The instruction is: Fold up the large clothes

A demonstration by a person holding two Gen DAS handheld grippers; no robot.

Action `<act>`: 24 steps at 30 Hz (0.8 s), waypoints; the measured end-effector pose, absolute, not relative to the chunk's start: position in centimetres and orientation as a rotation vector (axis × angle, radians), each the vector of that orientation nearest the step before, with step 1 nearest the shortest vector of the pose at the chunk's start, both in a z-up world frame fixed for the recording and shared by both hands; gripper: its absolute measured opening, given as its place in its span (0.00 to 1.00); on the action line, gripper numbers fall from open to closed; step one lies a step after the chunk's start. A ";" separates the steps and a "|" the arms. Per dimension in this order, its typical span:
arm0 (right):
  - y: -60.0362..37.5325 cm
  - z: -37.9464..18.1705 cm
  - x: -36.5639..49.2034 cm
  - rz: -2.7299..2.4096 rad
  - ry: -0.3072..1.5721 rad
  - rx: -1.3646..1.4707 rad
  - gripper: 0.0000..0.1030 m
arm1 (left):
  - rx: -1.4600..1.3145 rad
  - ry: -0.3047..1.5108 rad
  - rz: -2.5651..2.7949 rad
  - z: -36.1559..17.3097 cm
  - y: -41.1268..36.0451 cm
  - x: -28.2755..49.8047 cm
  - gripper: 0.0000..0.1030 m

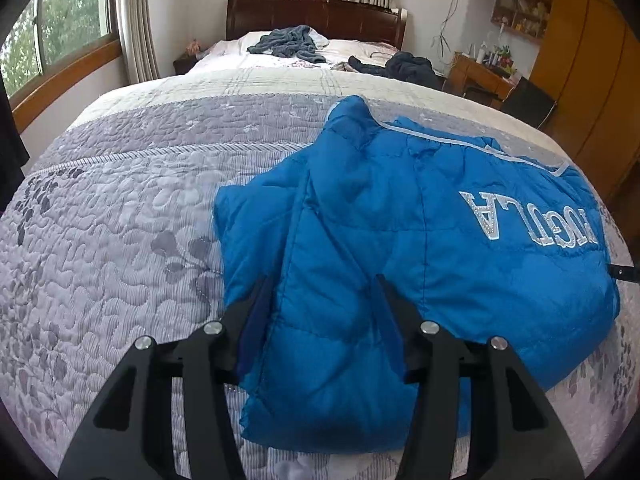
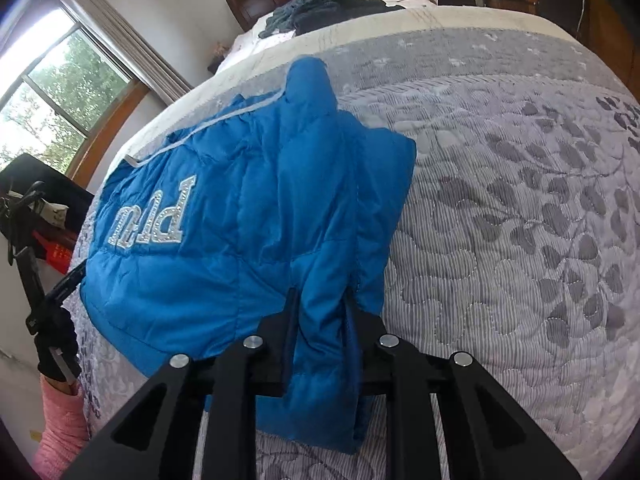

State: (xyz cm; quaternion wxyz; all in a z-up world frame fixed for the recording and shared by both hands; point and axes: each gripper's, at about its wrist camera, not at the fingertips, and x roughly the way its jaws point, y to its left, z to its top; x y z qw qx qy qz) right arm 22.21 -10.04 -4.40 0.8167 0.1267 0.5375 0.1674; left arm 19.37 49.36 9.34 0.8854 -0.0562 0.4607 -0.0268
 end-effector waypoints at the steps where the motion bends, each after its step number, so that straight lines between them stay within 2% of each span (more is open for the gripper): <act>1: -10.0 -4.3 22.2 0.358 1.145 0.269 0.22 | -0.124 0.962 -0.057 9.5 49.4 19.3 0.49; 3: -10.3 -3.6 22.0 0.365 1.129 0.279 0.26 | -0.150 0.968 -0.064 10.1 49.9 19.0 0.49; 4: -10.7 -3.2 21.8 0.369 1.120 0.285 0.31 | -0.157 0.963 -0.069 10.5 50.2 18.8 0.50; 5: -11.1 -2.7 21.5 0.382 1.102 0.294 0.42 | -0.162 0.948 -0.070 11.1 50.7 18.5 0.55; 6: -11.4 -2.4 21.3 0.393 1.083 0.303 0.48 | -0.166 0.936 -0.064 11.5 51.1 18.3 0.67; 7: -11.9 -2.0 21.1 0.399 1.064 0.313 0.60 | -0.173 0.927 -0.055 11.8 51.6 18.2 0.73; 8: -12.4 -1.7 21.0 0.395 1.048 0.327 0.72 | -0.186 0.921 -0.051 11.9 52.2 18.1 0.75; 10: -13.3 -1.6 21.2 0.399 1.031 0.358 0.79 | -0.194 0.941 -0.052 11.7 52.9 18.4 0.76; 14: -14.6 -3.2 22.6 0.462 1.073 0.479 0.81 | -0.254 0.994 -0.108 10.0 54.2 19.6 0.77; 24: -13.4 -7.7 25.8 0.560 1.142 0.568 0.83 | -0.517 1.077 -0.332 5.4 54.4 23.8 0.84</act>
